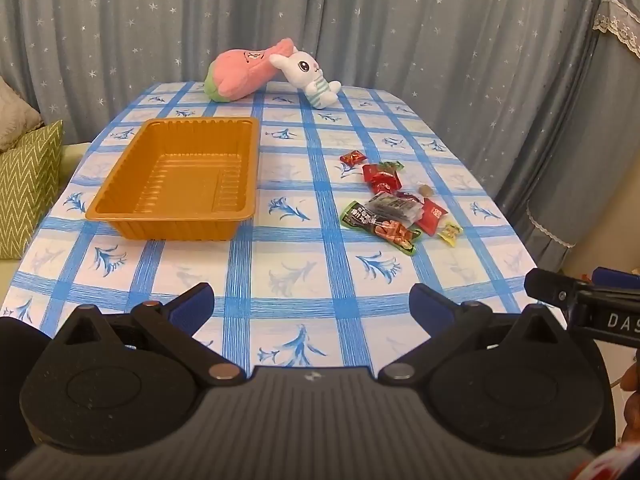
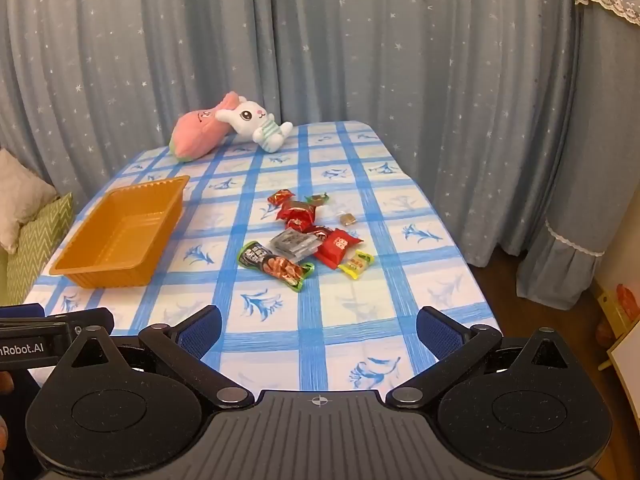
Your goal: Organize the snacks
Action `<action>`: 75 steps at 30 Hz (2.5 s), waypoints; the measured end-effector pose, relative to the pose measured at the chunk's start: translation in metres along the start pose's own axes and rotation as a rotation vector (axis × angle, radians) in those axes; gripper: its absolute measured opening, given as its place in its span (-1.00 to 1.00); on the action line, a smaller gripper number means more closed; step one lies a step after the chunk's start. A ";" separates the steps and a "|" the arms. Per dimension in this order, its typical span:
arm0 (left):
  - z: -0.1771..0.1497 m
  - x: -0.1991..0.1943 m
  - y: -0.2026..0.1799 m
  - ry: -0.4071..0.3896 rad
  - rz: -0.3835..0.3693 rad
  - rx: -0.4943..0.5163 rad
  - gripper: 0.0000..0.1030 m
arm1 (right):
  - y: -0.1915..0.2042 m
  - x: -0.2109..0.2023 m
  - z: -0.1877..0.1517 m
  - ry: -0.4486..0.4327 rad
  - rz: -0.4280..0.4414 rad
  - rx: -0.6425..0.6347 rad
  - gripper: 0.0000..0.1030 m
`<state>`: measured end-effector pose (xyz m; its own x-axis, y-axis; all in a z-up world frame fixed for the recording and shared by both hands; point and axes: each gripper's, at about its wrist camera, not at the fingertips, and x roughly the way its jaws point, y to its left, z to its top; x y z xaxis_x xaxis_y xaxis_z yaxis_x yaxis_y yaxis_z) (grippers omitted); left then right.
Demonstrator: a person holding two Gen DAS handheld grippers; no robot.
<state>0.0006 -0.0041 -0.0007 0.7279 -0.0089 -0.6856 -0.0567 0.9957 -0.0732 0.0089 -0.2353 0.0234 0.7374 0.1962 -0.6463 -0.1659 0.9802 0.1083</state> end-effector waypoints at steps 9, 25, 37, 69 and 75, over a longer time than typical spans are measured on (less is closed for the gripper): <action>0.000 0.003 0.005 -0.005 -0.027 -0.023 1.00 | 0.001 0.000 -0.002 0.000 0.000 0.000 0.99; 0.004 -0.003 0.001 -0.014 -0.032 -0.010 1.00 | 0.001 0.000 -0.002 0.000 -0.004 -0.001 0.99; 0.003 -0.002 0.000 -0.015 -0.033 -0.012 1.00 | 0.001 0.000 -0.003 0.002 -0.003 0.000 0.99; 0.002 -0.003 0.000 -0.017 -0.035 -0.014 1.00 | 0.001 -0.002 -0.002 0.003 -0.003 0.000 0.99; 0.002 -0.003 0.000 -0.018 -0.035 -0.015 1.00 | 0.002 -0.002 -0.002 0.003 -0.003 0.000 0.99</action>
<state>0.0000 -0.0035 0.0028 0.7416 -0.0418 -0.6695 -0.0410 0.9934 -0.1074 0.0061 -0.2341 0.0233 0.7360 0.1930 -0.6489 -0.1634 0.9808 0.1063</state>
